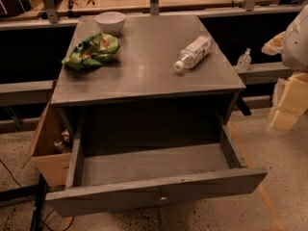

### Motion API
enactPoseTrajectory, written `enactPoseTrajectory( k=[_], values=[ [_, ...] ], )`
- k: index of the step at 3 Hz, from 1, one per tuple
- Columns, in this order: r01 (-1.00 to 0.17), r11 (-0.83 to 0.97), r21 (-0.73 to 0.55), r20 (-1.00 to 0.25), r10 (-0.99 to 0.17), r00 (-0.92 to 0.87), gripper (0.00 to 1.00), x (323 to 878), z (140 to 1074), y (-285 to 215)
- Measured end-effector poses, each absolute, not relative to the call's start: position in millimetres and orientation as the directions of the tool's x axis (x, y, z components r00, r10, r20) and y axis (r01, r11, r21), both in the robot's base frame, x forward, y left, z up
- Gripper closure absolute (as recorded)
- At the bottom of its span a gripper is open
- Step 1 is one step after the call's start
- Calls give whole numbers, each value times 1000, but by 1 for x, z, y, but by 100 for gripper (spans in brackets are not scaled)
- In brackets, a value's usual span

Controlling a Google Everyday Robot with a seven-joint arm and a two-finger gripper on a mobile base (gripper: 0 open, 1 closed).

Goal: Place blue plastic bottle into top drawer

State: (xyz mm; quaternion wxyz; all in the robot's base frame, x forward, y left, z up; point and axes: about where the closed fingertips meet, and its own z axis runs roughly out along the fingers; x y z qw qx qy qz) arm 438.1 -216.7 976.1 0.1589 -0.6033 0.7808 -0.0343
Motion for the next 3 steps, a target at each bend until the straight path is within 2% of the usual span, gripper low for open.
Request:
enactPoseTrajectory(
  k=[1,2,3],
  values=[
    [-931,270,-246,-207,-953,-221,0,438,976,-217],
    [-939,201,-279,-192,-970,-150,0,461,981,-210],
    [-938,45,-344,-147,-989,7,0,513,986,-193]
  ],
)
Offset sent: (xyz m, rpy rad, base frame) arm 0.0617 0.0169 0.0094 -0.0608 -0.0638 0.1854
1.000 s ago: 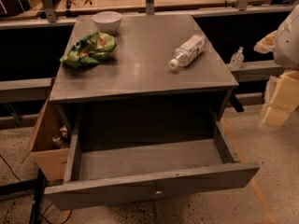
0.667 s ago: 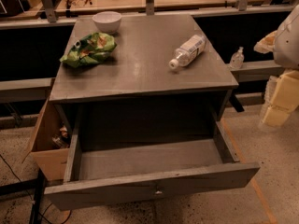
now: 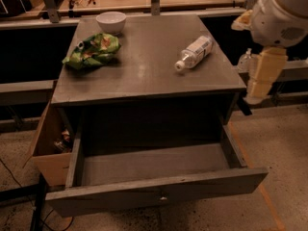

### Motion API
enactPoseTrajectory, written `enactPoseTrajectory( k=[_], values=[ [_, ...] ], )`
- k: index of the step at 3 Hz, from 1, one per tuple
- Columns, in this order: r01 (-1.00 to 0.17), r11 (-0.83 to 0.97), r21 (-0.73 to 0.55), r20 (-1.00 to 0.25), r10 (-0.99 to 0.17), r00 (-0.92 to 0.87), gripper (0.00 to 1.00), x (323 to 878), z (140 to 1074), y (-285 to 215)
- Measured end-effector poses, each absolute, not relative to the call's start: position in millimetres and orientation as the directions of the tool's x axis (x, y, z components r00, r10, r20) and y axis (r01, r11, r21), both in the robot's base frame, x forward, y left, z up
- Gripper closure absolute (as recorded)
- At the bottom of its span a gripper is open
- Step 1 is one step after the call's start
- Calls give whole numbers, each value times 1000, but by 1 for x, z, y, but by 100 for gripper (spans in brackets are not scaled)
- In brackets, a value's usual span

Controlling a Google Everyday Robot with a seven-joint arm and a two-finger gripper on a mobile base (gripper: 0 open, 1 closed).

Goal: Place blue plastic bottle into top drawer

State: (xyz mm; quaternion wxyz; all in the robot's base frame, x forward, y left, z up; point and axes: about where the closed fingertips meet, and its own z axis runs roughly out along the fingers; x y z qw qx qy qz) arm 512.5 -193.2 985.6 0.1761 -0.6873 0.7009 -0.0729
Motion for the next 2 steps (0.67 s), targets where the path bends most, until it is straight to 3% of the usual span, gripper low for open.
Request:
enactPoseTrajectory(
  k=[2],
  values=[
    [-894,-290,-342,-14,-950,313,0,621,960,-180]
  ],
)
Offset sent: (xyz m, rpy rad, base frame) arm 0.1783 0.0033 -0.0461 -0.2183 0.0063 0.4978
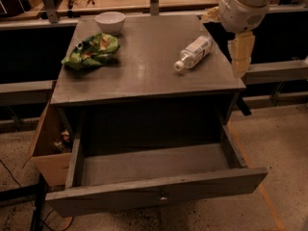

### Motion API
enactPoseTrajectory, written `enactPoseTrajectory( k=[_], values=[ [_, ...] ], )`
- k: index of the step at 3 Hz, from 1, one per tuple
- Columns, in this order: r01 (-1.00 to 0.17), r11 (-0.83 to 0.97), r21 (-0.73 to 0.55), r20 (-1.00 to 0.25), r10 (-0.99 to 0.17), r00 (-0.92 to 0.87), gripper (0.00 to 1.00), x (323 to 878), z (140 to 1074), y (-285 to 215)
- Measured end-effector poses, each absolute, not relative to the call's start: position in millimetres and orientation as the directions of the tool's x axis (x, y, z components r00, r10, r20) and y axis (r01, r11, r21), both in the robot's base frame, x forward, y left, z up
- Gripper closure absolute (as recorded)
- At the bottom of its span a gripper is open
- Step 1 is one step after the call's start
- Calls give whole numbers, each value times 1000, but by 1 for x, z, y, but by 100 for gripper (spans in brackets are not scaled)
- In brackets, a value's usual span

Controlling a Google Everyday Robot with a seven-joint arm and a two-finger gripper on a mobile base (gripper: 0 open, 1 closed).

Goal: Place blue plastic bottle into top drawer

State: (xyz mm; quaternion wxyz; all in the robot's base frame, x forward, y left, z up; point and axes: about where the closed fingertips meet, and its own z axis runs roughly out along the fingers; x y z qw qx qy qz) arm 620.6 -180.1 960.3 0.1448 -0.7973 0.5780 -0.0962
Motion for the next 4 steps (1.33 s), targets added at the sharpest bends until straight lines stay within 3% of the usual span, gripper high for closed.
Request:
enactPoseTrajectory(
  k=[2,3,4],
  values=[
    [-871,-345,-349,48,-935,351,0,648,935,-196],
    [-805,-498,-323,165,-867,470,0,688,908,-217],
    [-725,-623,-294,240,-782,575,0,713,906,-204]
  ],
)
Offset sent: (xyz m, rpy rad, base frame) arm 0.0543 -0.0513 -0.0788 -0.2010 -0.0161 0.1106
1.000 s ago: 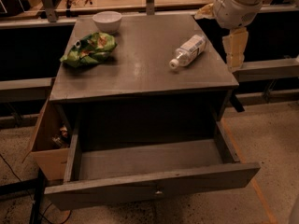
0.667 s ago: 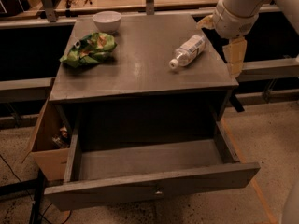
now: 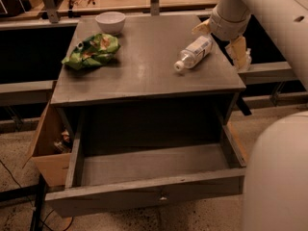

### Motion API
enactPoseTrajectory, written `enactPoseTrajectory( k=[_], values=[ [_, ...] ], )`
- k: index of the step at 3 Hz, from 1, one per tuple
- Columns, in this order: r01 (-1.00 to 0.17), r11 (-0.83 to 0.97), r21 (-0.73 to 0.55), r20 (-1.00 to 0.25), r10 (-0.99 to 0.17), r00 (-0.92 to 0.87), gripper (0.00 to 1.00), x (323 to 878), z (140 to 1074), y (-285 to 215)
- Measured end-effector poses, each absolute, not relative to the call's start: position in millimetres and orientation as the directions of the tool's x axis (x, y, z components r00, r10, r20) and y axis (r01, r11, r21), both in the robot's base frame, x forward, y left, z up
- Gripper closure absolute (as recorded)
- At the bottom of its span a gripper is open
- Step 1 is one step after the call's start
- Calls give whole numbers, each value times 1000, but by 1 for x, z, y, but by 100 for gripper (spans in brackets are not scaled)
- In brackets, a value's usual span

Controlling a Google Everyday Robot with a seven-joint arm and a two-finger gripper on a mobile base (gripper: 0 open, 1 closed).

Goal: Place blue plastic bottle into top drawer

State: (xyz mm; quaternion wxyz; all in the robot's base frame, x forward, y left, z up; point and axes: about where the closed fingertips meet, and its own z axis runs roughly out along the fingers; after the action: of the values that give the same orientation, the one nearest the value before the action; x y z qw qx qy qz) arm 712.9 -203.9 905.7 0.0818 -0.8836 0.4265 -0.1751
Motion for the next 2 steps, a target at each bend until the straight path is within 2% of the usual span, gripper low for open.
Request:
enactPoseTrajectory(
  k=[2],
  values=[
    [-617,-758,-212,254,-652,714,0,758,875,-160]
  ],
)
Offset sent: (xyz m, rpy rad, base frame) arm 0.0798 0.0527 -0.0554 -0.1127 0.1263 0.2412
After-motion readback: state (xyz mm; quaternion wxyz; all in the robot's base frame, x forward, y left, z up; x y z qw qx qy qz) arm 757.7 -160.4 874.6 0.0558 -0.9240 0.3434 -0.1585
